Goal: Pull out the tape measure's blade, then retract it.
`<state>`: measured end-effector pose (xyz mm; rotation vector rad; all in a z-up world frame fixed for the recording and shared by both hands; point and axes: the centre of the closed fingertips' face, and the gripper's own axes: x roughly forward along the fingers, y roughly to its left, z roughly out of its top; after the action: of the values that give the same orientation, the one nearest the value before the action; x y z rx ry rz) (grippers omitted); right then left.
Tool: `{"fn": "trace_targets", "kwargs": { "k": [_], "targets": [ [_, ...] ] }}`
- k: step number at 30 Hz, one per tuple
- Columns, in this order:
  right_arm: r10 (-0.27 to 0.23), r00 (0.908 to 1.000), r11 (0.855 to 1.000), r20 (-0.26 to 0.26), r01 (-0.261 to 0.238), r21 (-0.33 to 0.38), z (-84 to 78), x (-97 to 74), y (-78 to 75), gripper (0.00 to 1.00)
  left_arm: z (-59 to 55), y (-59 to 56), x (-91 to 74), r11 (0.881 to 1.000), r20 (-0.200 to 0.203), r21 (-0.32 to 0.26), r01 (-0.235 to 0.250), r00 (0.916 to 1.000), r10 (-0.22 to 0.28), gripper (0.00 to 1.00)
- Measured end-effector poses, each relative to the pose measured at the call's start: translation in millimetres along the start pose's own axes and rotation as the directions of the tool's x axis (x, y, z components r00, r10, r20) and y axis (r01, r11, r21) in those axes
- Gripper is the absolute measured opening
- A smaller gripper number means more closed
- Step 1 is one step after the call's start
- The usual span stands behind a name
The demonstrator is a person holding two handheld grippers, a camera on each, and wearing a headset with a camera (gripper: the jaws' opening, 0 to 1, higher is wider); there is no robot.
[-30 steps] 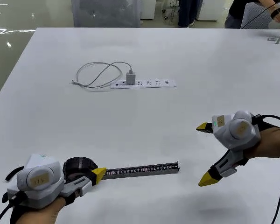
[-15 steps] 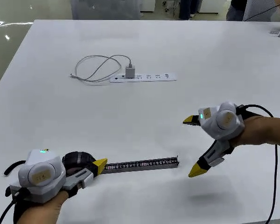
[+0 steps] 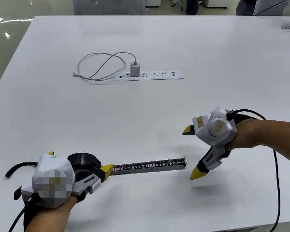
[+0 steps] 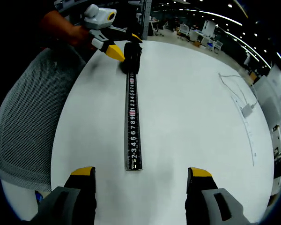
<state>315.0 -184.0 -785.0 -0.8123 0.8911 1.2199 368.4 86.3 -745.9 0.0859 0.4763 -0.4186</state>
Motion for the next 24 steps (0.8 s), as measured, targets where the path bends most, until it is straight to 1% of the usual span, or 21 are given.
{"fn": "trace_targets", "kwargs": {
  "k": [1, 4, 7, 8, 10, 12, 18, 19, 20, 21, 23, 24],
  "targets": [
    [0.014, 0.9999, 1.000, 0.003, -0.014, 0.009, 1.5, 0.7, 2.0, 0.76, -1.2, 0.0, 0.7, 1.000, -0.008, -0.005, 0.000, 1.0000, 0.000, 0.99],
    [0.008, 1.0000, 1.000, -0.003, -0.008, -0.006, 2.9, 3.7, -0.1, 0.70, -1.1, -0.4, 1.3, 1.000, -0.009, -0.004, 0.002, 1.0000, -0.002, 0.99],
    [0.017, 0.9997, 1.000, 0.016, -0.017, 0.009, 8.0, 6.2, 0.1, 0.64, -0.5, 1.7, 1.7, 1.000, -0.008, -0.008, -0.006, 0.9999, 0.006, 0.99],
    [0.020, 0.9996, 1.000, 0.018, -0.020, 0.013, 8.9, 7.6, 0.6, 0.62, -0.7, 1.7, 1.9, 1.000, -0.009, -0.021, -0.006, 0.9999, 0.006, 0.99],
    [0.023, 0.9996, 0.999, 0.018, -0.024, 0.030, 9.9, 9.7, 1.7, 0.60, -0.6, 2.4, 1.9, 1.000, -0.010, -0.020, -0.011, 0.9999, 0.010, 0.99],
    [0.030, 0.9994, 0.999, 0.019, -0.030, 0.027, 10.1, 11.6, 4.3, 0.56, 0.2, 1.6, 1.9, 1.000, -0.005, -0.028, -0.008, 1.0000, 0.008, 0.99],
    [0.042, 0.9991, 0.999, 0.011, -0.042, 0.019, 7.1, 15.8, 8.8, 0.44, 1.0, 1.5, 1.3, 0.999, -0.002, -0.032, -0.012, 0.9999, 0.012, 0.99],
    [0.054, 0.9985, 0.998, -0.001, -0.054, 0.018, 4.7, 16.4, 10.7, 0.40, 1.4, 1.5, 1.3, 0.999, 0.000, -0.031, -0.012, 0.9999, 0.012, 0.99],
    [0.060, 0.9981, 0.998, -0.008, -0.060, 0.017, 2.9, 16.7, 12.2, 0.33, 1.5, 1.3, 1.1, 0.999, 0.001, -0.030, -0.012, 0.9999, 0.012, 0.99],
    [0.064, 0.9979, 0.998, -0.010, -0.064, 0.011, 2.1, 17.6, 13.3, 0.30, 0.7, 1.4, 1.5, 1.000, -0.002, -0.027, -0.012, 0.9999, 0.012, 0.99],
    [0.068, 0.9975, 0.998, -0.017, -0.068, -0.001, 0.9, 18.7, 14.4, 0.29, -4.3, 4.1, 2.0, 1.000, -0.024, -0.010, -0.025, 0.9994, 0.025, 0.99],
    [0.069, 0.9974, 0.998, -0.019, -0.069, -0.005, 0.5, 18.8, 14.6, 0.28, -4.6, 4.1, 2.3, 1.000, -0.022, -0.016, -0.023, 0.9995, 0.023, 0.99]
  ]
}}
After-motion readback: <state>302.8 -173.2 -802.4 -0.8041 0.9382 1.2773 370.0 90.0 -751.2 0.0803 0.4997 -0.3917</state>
